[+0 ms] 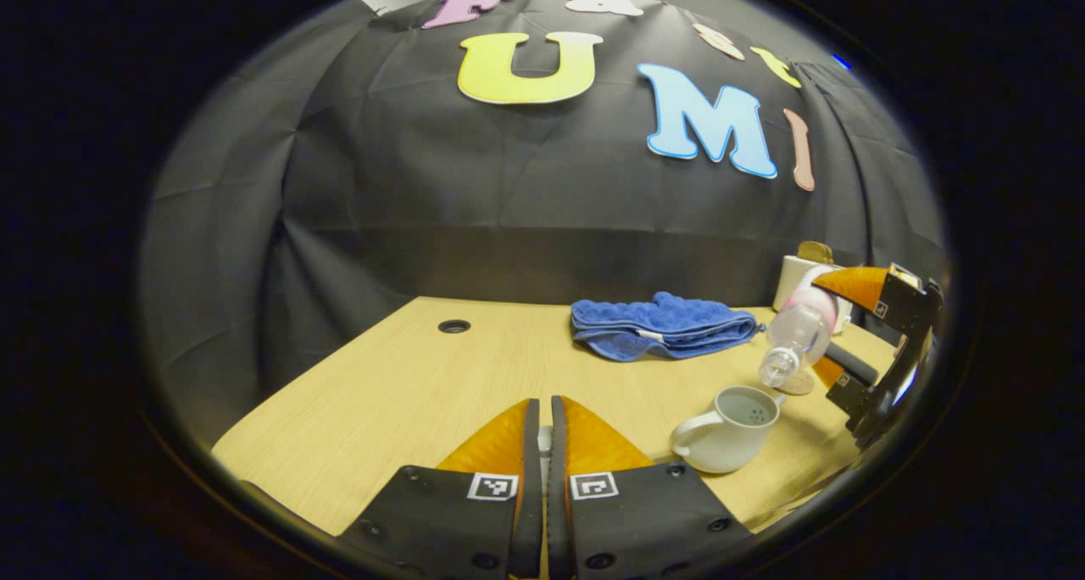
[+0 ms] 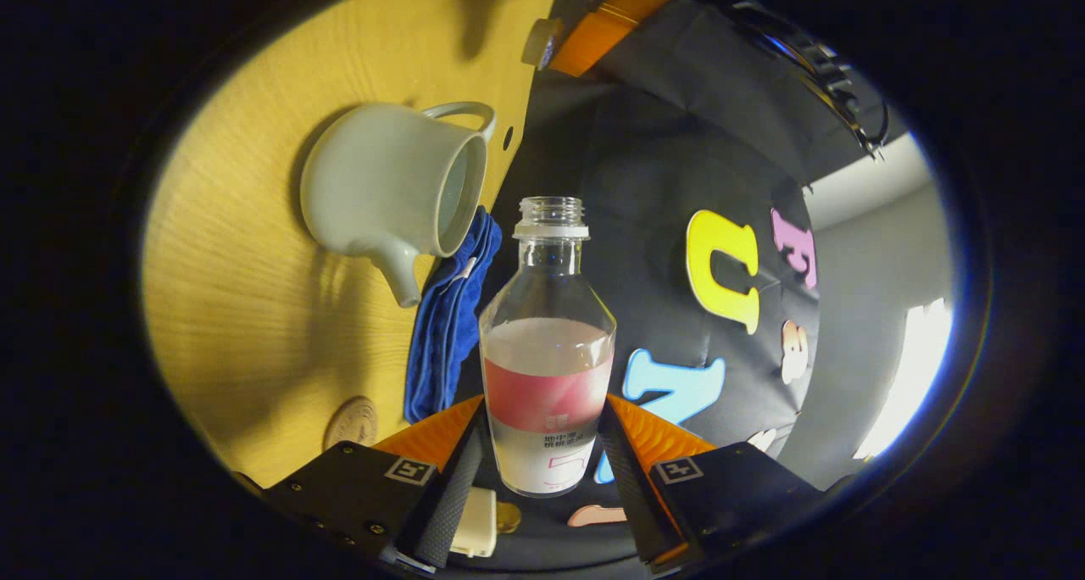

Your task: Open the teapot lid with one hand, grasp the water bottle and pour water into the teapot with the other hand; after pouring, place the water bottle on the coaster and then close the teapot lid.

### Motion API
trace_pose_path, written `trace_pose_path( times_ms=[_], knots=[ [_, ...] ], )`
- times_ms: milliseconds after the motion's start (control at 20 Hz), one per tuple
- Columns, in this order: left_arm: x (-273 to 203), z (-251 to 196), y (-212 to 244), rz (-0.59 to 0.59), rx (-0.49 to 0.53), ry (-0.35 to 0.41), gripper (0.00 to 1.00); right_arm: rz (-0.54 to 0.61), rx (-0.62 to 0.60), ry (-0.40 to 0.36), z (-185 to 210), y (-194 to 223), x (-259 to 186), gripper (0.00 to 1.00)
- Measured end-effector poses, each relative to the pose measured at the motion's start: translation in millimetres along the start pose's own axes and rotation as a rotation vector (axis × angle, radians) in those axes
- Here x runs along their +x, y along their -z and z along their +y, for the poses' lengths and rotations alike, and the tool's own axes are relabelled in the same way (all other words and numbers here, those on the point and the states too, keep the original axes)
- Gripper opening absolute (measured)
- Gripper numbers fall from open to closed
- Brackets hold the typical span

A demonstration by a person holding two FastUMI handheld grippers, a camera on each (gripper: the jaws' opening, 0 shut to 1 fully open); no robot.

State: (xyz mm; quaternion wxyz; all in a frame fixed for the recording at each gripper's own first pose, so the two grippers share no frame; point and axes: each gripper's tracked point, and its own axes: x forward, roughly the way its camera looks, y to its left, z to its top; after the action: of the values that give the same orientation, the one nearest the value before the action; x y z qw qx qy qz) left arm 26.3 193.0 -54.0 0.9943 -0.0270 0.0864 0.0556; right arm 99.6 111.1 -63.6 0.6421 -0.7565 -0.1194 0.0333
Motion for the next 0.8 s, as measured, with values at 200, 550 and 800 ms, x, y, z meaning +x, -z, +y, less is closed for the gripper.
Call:
trace_pose_path(
  times_ms=[200, 550, 800],
  knots=[
    [0, 0, 1, -0.001, -0.003, 0.001, 0.08, 0.057, 0.357, -0.096, 20, 10, -7, 0.79],
    [1, 1, 0, -0.002, -0.008, 0.002, 0.09, 0.153, 0.944, -0.233, 45, 23, 1, 0.79],
    [2, 1, 1, -0.002, -0.012, 0.002, 0.1, 0.207, 1.326, -0.261, 53, 39, 12, 0.79]
  ],
)
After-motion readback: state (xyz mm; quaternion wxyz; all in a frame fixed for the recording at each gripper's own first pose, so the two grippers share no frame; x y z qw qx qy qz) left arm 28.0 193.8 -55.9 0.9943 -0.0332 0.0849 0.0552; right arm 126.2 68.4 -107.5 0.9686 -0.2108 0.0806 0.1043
